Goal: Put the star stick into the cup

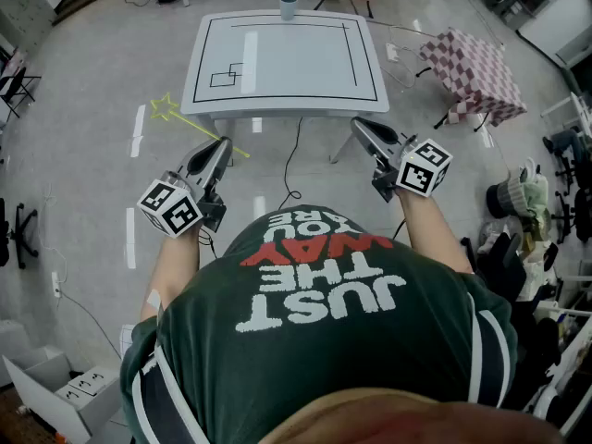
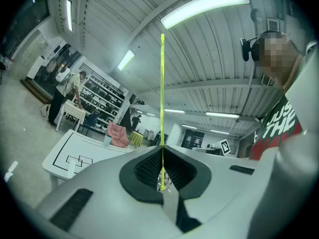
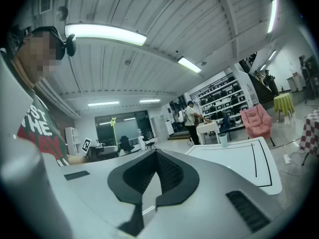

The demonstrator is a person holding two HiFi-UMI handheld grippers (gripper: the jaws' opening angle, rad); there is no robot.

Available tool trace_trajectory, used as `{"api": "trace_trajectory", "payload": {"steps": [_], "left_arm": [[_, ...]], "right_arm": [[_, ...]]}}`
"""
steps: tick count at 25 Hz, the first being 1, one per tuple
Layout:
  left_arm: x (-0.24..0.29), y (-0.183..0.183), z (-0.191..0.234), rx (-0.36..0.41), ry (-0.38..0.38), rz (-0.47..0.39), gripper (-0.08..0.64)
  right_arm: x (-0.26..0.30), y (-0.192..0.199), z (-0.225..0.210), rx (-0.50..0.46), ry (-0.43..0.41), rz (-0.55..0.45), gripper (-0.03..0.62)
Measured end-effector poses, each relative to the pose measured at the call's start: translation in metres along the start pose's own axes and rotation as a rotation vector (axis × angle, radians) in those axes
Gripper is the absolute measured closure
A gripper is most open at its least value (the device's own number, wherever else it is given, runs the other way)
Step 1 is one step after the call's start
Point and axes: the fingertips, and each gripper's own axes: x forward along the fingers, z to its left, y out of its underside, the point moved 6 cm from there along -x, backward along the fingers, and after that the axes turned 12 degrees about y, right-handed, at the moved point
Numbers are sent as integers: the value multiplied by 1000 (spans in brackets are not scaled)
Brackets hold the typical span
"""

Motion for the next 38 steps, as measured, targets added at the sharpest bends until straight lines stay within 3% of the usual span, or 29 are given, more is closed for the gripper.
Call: {"api": "trace_trajectory", "payload": {"steps": [13, 20, 28, 38], "left_arm": [[0, 2, -3, 17, 28, 8, 546], [10, 7, -10, 4, 15, 24, 546], [52, 16, -34, 31, 44, 31, 546], [104, 43, -80, 48, 13, 34, 546]], "right_arm": [[-6, 0, 3, 6, -2, -3, 560], [-17, 3, -6, 61, -4, -16, 560], [-53, 0, -32, 63, -22, -22, 559], [-107, -2, -77, 48, -67, -22, 558]]}}
